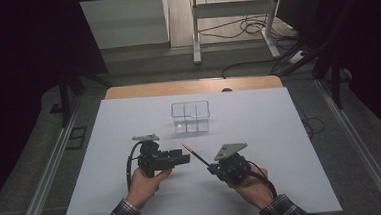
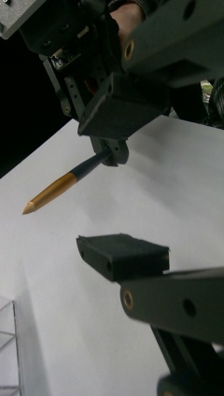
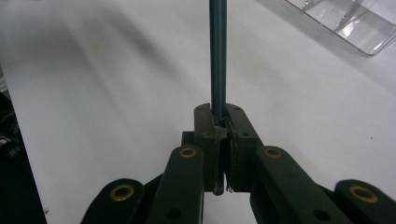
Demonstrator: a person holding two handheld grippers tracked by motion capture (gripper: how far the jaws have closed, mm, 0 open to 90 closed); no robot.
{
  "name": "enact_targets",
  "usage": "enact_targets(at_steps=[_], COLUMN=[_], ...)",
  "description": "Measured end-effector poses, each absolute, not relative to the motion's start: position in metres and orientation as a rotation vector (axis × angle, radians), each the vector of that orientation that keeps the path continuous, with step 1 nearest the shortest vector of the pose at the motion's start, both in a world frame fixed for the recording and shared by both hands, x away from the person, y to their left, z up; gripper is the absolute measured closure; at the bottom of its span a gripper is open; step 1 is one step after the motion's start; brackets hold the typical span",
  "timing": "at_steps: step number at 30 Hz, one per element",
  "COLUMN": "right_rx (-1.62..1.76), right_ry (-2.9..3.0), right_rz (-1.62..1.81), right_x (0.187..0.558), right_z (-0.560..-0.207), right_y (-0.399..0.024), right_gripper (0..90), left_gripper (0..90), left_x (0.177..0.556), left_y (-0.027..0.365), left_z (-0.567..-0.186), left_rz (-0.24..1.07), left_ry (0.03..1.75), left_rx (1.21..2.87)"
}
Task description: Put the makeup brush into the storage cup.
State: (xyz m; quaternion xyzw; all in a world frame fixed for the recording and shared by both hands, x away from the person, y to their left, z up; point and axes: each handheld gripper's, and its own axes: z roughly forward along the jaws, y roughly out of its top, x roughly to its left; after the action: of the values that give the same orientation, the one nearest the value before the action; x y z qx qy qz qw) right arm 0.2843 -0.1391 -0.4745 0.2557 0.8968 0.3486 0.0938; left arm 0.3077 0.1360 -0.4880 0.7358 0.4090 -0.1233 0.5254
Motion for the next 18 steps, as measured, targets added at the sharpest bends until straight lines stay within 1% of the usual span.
enact_targets(at_steps=[3,8,18], right_rx=[0.785,0.798,0.787], right_ry=[2.658,2.659,2.669], right_rz=[1.050,1.065,1.088], right_x=[0.2842,0.2844,0.2822], right_z=[-0.4750,-0.4759,-0.4766], right_y=[-0.1378,-0.1368,-0.1319], right_gripper=[85.0,85.0,85.0], left_gripper=[47.7,55.1,63.9], left_x=[0.3092,0.3122,0.3154], left_y=[0.1336,0.1325,0.1307], left_z=[-0.4899,-0.4925,-0.4965], left_rz=[-0.319,-0.355,-0.397], left_ry=[0.979,0.980,0.983], left_rx=[1.742,1.701,1.671])
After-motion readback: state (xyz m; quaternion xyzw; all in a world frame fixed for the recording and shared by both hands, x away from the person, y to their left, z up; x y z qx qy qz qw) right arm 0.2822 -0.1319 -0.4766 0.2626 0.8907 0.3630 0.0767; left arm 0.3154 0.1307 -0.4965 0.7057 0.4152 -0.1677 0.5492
